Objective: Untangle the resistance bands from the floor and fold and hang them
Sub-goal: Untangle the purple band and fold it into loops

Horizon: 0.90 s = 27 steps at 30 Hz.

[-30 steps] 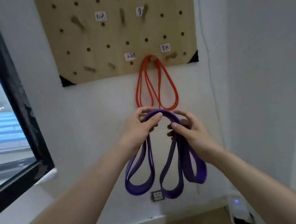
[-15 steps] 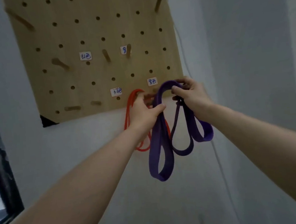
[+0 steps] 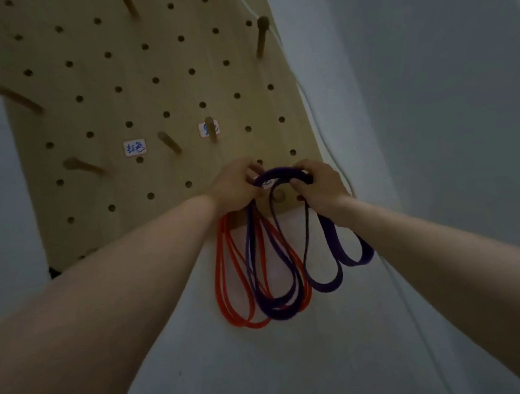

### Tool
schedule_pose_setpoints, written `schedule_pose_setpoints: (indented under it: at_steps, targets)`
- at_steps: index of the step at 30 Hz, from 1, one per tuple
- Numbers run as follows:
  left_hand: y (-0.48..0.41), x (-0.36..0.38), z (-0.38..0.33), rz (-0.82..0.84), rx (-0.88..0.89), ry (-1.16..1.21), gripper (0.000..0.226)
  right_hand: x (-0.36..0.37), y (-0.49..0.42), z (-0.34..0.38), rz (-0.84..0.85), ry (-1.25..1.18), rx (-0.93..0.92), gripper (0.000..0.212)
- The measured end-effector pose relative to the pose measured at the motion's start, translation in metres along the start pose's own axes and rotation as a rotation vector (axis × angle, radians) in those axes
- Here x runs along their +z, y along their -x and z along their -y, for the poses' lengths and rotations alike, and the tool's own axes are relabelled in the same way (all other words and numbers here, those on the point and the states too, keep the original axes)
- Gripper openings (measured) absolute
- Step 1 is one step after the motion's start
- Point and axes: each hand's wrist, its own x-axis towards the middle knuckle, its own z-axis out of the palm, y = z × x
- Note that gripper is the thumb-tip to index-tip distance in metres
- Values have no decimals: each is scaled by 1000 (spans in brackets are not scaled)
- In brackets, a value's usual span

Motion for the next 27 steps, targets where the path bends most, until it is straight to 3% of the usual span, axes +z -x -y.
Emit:
schedule_pose_setpoints:
  at_steps: [8,14,21,27]
  targets:
    - [-17,13,16,-153,-16,-14,29,21,-16,-20,-54,-29,9,14]
    - [-12,14,20,-54,-22,11,7,21,-6,-31,66,343,-9,19]
    - [-4,13,18,-11,15,26,17,13,-5,-31,126,369,-70,16]
    - [-12,16,15,-22,1,-194,30,10,-16,-22,70,410,-123,19]
